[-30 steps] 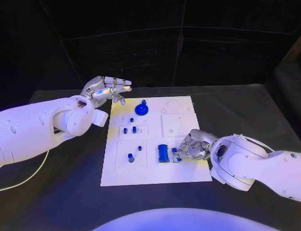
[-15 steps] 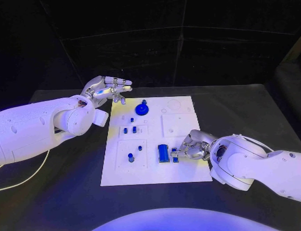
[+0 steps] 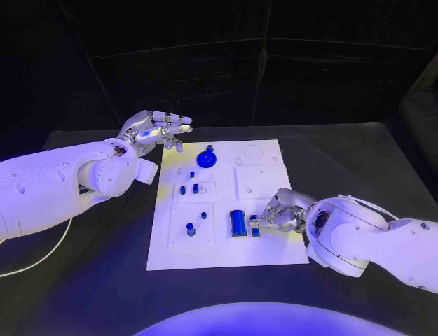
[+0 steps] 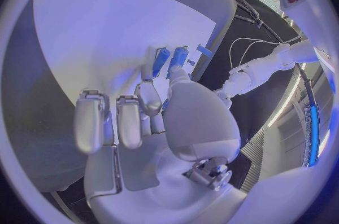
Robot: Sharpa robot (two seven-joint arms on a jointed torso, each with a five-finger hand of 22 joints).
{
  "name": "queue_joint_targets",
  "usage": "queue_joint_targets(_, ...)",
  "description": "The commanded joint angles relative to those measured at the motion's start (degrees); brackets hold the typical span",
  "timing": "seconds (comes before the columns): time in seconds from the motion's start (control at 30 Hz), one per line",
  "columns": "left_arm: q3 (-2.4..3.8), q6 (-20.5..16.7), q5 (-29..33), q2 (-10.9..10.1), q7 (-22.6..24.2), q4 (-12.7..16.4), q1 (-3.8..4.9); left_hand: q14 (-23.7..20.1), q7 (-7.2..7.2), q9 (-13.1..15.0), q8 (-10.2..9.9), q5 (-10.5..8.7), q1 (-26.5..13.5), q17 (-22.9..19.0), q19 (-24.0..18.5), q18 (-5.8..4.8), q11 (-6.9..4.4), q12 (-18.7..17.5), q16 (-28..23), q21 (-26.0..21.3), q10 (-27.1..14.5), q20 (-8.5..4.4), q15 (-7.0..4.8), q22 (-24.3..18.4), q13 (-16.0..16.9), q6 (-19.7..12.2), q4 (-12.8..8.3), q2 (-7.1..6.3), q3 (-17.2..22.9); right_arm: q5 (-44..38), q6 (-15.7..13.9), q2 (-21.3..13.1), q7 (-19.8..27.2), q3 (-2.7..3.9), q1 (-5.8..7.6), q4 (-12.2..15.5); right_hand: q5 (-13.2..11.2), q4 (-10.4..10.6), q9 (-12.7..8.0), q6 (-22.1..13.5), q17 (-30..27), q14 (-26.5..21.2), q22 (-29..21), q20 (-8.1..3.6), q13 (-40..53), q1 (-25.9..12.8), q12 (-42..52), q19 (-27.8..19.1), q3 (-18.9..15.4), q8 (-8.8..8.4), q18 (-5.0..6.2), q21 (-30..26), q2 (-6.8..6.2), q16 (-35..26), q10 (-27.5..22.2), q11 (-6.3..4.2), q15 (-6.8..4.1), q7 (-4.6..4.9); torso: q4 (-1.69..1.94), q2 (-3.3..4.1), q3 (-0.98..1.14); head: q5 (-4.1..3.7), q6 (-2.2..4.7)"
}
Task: Assemble the parts on the task board
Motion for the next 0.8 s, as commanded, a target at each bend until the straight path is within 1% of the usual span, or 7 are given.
queue_joint_targets(0.03,0.05,0.4,0.2,0.1,0.3,0.0,0.1,-0.4,0.25,0.0,0.2,0.14,0.0,-0.1,-0.4,0.8,0.03,0.4,0.0,-0.3,-0.5,0.04,-0.15,-0.1,0.1,0.0,-0.1,0.55,-0.3,-0.6,0.7,-0.5,2.0,0.02,0.05,0.6,-0.2,-0.1,0.1,0.5,4.1,3.8,2.0,-0.34,0.1,0.9,-0.3,0.6,-0.4,0.29,-0.24,-0.1,-0.08,-0.2,0.2,-0.29,-0.5,-0.11,-0.07,0.0,0.06,0.05,0.07)
queue_joint_targets(0.23,0.04,0.5,0.2,0.1,0.3,-0.1,0.09,-0.4,0.25,0.0,0.2,0.14,0.0,-0.1,-0.4,0.8,0.03,0.4,0.0,-0.3,-0.5,0.04,-0.15,-0.1,0.1,0.0,-0.1,0.55,-0.3,-0.6,2.6,-1.7,4.8,0.02,0.04,1.5,-0.2,-0.5,0.2,0.4,4.1,3.8,2.0,-0.38,0.1,1.7,-0.3,0.5,-0.7,0.29,-0.24,-0.2,-0.18,-0.2,0.2,-0.29,-0.52,-0.1,-0.13,0.01,0.09,0.12,0.14)
queue_joint_targets(0.3,0.04,0.5,0.2,0.1,0.3,-0.1,0.09,-0.4,0.25,0.0,0.2,0.14,0.0,-0.1,-0.4,0.8,0.03,0.4,0.0,-0.3,-0.5,0.04,-0.15,-0.1,0.1,0.0,-0.1,0.55,-0.3,-0.6,3.7,-2.0,5.3,0.02,0.04,1.6,-0.1,-0.7,0.2,0.3,4.2,3.8,2.0,-0.39,0.1,2.2,-0.3,0.6,-0.9,0.28,-0.25,-0.1,-0.28,-0.2,0.2,-0.29,-0.52,-0.09,-0.08,-0.02,0.06,0.12,0.09)
queue_joint_targets(0.4,0.04,0.5,0.2,0.1,0.2,-0.1,0.09,-0.4,0.25,0.0,0.2,0.14,0.0,-0.1,-0.4,0.8,0.03,0.4,0.0,-0.3,-0.5,0.04,-0.15,-0.1,0.1,0.0,-0.1,0.55,-0.3,-0.6,5.2,-2.4,5.7,0.02,0.05,1.7,-0.1,-1.2,0.3,0.2,4.2,3.8,2.0,-0.41,0.1,3.1,-0.4,0.5,-1.1,0.27,-0.24,-0.2,-0.26,-0.2,0.2,-0.27,-0.52,-0.06,-0.03,-0.04,-0.03,-0.1,0.06)
queue_joint_targets(0.53,0.04,0.5,0.2,0.3,0.2,-0.2,0.09,-0.4,0.25,0.0,0.2,0.14,0.0,-0.1,-0.4,0.8,0.03,0.4,0.0,-0.3,-0.5,0.04,-0.15,-0.1,0.1,0.0,-0.1,0.55,-0.3,-0.6,6.2,-2.5,5.5,0.02,0.05,1.6,0.0,-1.5,0.4,0.2,4.2,3.8,2.0,-0.41,0.2,3.8,-0.4,0.5,-1.2,0.28,-0.24,-0.2,-0.07,-0.2,0.1,-0.27,-0.51,-0.04,-0.08,-0.07,0.01,-0.04,0.11)
queue_joint_targets(0.73,0.04,0.5,0.2,0.3,0.2,-0.2,0.08,-0.4,0.25,0.0,0.2,0.14,0.0,-0.1,-0.4,0.8,0.03,0.4,0.0,-0.3,-0.5,0.04,-0.15,-0.1,0.1,0.0,-0.1,0.55,-0.3,-1.5,6.9,-2.2,4.5,0.01,0.05,0.9,0.5,-1.9,0.6,0.3,4.2,3.8,2.1,-0.42,0.2,4.7,-0.5,0.5,-1.2,0.37,-0.25,-0.2,0.91,-0.2,0.1,-0.29,-0.52,-0.06,-0.07,-0.01,-0.02,-0.13,0.13)
queue_joint_targets(0.8,0.04,0.5,0.2,0.3,0.2,-0.2,0.08,-0.4,0.25,0.0,0.2,0.14,0.0,-0.1,-0.4,0.8,0.03,0.4,0.0,-0.3,-0.5,0.04,-0.15,-0.1,0.1,0.0,-0.1,0.55,-0.3,-1.9,7.0,-2.0,4.1,0.01,0.05,0.5,0.8,-2.1,0.6,0.3,4.3,3.8,2.1,-0.42,0.2,5.1,-0.5,0.6,-1.2,0.41,-0.26,-0.2,1.18,-0.2,0.1,-0.3,-0.53,-0.07,-0.01,-0.02,-0.02,-0.11,0.14)
